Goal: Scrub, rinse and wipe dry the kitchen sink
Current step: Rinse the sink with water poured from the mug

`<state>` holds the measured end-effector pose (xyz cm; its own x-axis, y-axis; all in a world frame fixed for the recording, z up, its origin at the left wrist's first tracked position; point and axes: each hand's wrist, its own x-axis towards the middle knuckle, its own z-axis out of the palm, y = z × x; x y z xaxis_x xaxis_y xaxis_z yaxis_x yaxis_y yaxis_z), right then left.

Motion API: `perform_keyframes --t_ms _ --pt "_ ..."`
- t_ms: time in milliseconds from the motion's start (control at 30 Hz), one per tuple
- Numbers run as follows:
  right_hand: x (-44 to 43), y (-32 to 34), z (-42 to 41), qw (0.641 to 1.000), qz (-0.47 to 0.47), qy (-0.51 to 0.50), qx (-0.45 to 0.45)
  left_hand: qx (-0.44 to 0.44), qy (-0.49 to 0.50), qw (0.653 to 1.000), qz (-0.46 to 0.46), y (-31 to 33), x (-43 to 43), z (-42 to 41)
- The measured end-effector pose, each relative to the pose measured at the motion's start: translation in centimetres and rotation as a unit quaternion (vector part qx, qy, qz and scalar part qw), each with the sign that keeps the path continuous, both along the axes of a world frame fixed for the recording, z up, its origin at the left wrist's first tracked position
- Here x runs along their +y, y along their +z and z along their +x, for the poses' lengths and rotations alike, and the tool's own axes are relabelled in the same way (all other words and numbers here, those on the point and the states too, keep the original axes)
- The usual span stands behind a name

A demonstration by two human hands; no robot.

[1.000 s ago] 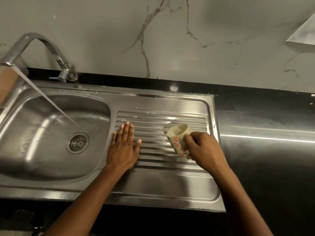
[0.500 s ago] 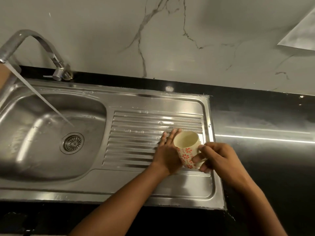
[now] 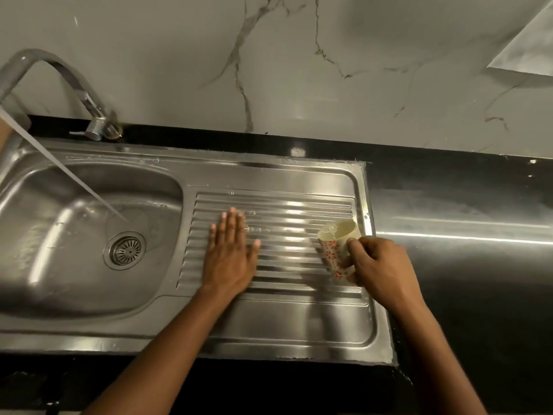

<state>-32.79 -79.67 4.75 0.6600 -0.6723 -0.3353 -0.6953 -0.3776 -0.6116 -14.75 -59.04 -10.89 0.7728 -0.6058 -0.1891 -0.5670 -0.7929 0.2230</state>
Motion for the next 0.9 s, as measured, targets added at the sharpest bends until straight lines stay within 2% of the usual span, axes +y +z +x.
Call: perform_keyframes --t_ms 167,233,367,467,533,700,900 --pt "0.9 0.3 1.8 0.997 -0.009 0.082 0.004 0.004 0.041 0.999 0.024 -0.1 2.1 1.3" --pt "1.0 0.6 1.7 0.996 0.033 0.085 -0.011 0.022 0.035 0.999 0.026 0.3 0.9 0.4" --pt "0.7 1.1 0.4 0.987 0.147 0.036 -0.051 0.032 -0.079 0.996 0.002 1.2 -2.5 -4.0" --pt "0.2 1.5 -1.1 0.989 0.14 0.024 -0.035 0.038 -0.199 0.979 -0.032 1.1 -3.9 -8.3" --pt "-0.1 1.4 -1.9 0.995 0.099 0.024 -0.005 0.028 -0.236 0.971 -0.033 0.7 -3.8 -10.3" --pt "0.8 0.7 -2.3 0.996 -0.012 0.06 0.068 0.016 -0.176 0.984 -0.007 0.6 -0.4 -10.2" --pt "3.6 0.2 0.1 0.983 -0.086 0.144 0.069 0.007 -0.026 0.998 0.048 1.0 6.5 -5.4"
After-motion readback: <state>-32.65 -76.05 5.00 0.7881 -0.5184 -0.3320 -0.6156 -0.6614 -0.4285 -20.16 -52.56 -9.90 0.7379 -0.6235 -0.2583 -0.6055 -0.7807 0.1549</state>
